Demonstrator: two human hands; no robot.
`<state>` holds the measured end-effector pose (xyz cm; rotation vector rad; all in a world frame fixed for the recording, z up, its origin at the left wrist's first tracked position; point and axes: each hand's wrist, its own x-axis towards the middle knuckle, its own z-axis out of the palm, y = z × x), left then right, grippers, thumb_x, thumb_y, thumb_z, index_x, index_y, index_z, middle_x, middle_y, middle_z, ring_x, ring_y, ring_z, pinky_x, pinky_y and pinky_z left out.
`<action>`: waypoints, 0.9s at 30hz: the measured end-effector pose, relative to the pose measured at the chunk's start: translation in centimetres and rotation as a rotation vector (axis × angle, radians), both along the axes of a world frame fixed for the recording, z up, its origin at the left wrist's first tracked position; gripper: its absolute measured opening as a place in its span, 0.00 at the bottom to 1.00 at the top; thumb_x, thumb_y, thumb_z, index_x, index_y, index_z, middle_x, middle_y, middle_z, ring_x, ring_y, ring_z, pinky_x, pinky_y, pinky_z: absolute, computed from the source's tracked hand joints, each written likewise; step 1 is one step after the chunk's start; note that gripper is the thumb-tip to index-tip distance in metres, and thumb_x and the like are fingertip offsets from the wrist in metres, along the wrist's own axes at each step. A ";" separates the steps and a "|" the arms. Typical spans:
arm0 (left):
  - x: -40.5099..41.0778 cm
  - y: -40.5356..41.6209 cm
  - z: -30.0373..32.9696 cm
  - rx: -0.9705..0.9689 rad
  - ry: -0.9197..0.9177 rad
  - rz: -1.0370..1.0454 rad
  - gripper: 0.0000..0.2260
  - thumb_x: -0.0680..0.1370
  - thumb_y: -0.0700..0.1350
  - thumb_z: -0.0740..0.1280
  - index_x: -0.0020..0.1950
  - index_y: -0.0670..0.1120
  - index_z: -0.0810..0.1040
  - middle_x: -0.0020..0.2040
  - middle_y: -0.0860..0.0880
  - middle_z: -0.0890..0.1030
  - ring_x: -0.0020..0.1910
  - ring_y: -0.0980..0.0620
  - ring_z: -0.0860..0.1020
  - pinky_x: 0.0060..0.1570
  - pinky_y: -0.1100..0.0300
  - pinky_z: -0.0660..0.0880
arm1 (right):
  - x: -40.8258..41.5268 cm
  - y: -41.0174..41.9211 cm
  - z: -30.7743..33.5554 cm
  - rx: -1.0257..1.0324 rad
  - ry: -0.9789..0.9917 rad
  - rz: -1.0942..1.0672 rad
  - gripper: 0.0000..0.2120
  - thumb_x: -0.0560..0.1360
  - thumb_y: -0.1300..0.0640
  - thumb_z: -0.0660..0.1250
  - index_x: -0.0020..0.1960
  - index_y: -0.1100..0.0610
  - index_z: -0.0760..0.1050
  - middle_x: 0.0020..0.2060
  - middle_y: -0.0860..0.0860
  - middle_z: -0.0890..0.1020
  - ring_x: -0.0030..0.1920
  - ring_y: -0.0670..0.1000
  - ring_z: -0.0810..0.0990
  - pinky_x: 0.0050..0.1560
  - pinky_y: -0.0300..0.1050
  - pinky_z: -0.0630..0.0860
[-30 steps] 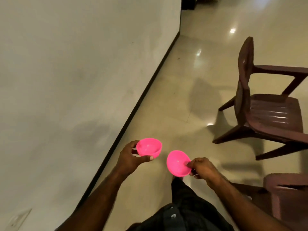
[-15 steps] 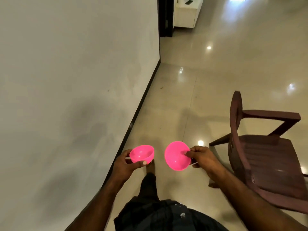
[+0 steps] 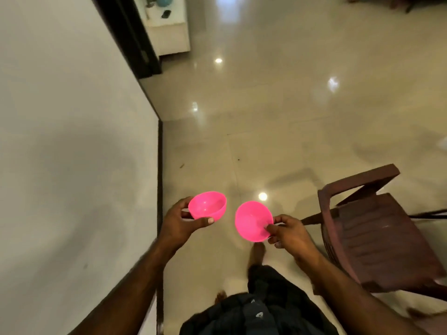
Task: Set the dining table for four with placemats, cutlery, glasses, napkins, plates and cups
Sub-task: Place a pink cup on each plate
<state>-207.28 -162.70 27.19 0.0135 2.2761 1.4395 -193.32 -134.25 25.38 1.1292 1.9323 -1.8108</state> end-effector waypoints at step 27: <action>-53.4 57.8 -1.2 -0.005 -0.072 -0.668 0.34 0.63 0.51 0.87 0.67 0.55 0.79 0.59 0.54 0.82 0.52 0.50 0.82 0.46 0.57 0.81 | -40.6 44.0 0.1 -0.001 0.035 -0.729 0.08 0.79 0.55 0.75 0.52 0.60 0.82 0.38 0.57 0.88 0.37 0.52 0.84 0.41 0.49 0.80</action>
